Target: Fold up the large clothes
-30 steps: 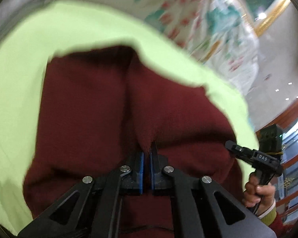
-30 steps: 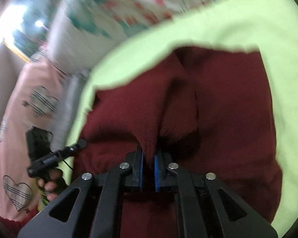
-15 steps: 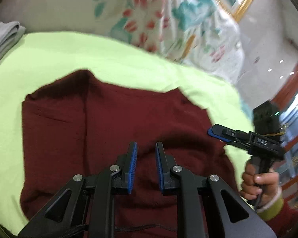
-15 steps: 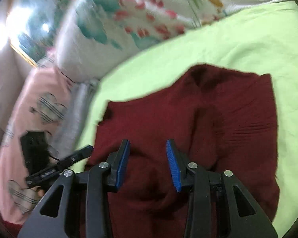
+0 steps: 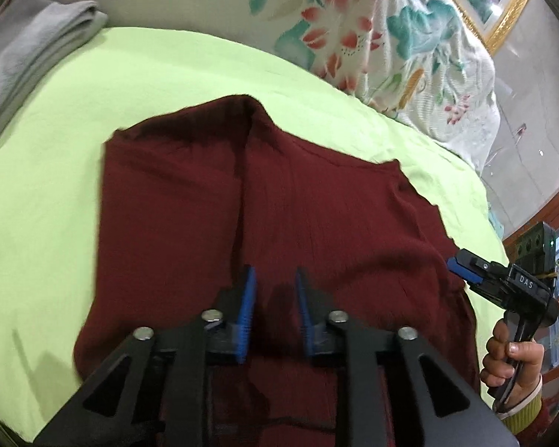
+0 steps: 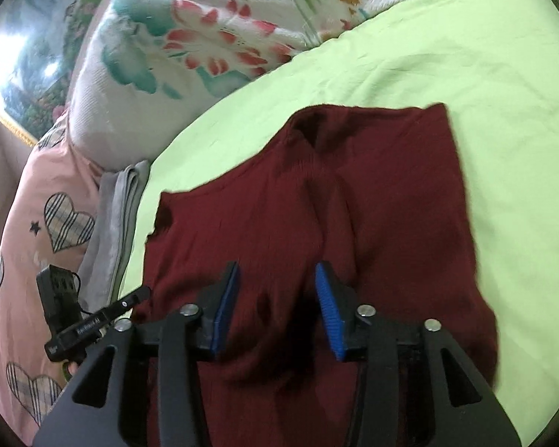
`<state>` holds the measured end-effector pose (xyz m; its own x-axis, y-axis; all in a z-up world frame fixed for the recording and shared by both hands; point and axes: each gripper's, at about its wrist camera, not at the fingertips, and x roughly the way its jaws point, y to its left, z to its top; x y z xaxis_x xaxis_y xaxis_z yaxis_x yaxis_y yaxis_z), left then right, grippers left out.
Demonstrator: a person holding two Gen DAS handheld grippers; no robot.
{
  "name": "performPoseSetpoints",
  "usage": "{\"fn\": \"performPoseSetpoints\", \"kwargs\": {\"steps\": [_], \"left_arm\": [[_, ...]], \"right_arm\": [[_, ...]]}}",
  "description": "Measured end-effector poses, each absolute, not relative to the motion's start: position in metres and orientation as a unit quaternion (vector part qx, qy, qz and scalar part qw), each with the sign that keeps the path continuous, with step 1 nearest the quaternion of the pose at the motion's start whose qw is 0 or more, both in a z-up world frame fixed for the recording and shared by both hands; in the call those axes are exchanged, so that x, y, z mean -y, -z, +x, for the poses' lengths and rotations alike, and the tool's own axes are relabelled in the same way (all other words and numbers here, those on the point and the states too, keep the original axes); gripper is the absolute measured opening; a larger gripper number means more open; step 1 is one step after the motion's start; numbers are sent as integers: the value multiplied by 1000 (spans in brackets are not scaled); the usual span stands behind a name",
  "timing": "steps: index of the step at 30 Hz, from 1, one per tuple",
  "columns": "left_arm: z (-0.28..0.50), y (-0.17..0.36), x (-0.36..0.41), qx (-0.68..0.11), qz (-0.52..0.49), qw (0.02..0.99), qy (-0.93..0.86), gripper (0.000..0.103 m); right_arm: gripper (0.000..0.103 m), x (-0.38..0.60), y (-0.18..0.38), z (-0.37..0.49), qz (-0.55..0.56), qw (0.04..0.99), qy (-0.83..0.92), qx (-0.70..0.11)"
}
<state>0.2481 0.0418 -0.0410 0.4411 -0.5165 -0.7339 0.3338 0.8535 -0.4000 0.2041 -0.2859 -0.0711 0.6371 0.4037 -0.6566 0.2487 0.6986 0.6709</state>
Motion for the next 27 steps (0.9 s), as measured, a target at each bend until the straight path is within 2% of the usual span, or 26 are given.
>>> {"fn": "performPoseSetpoints", "kwargs": {"steps": [3,7,11,21,27], "left_arm": [[208,38,-62,-465,-107,843,249,34],[158,37,-94,-469,-128,842,235,50],[117,39,-128,-471,-134,845,217,52],[49,63,-192,-508,-157,825,189,56],[22,80,-190,-537,-164,797,224,58]], "right_arm": [[48,286,67,166,385,817,-42,-428],[49,286,64,122,374,817,-35,-437],[57,288,56,81,363,824,-21,-435],[60,306,65,11,382,812,8,-441],[60,292,79,-15,399,796,-34,-453]]}}
